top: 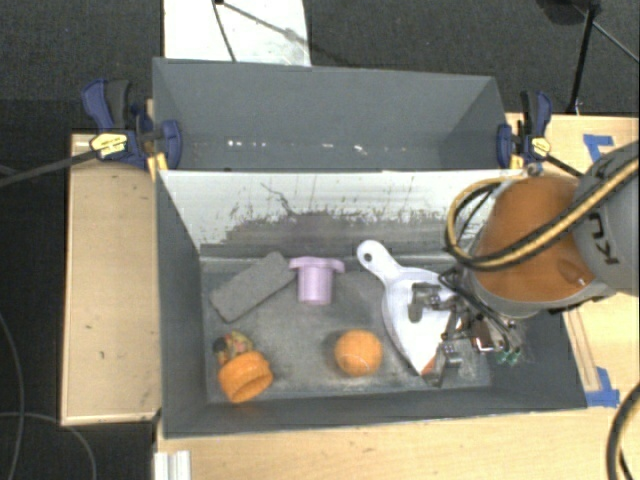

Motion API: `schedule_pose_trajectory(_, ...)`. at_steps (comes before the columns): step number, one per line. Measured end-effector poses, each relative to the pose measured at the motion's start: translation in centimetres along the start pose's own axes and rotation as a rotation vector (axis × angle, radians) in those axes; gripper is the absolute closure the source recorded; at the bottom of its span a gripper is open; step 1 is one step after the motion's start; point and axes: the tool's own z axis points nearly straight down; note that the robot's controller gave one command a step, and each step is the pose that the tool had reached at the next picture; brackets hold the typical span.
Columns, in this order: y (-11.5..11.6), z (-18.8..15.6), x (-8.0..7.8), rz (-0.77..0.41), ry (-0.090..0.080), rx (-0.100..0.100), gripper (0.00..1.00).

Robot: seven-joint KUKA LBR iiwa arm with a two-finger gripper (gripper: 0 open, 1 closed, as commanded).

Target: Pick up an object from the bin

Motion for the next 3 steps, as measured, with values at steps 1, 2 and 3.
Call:
schedule_pose_trajectory(1, -0.9, 4.1, 0.3, -0.100, -0.004, 0.004, 0.00)
schedule_pose_trajectory(2, -0.7, 5.9, -0.5, 0.064, 0.000, 0.003, 1.00)
schedule_pose_trajectory(3, -0.7, 5.9, -0.5, 0.063, 0.000, 0.003, 1.00)
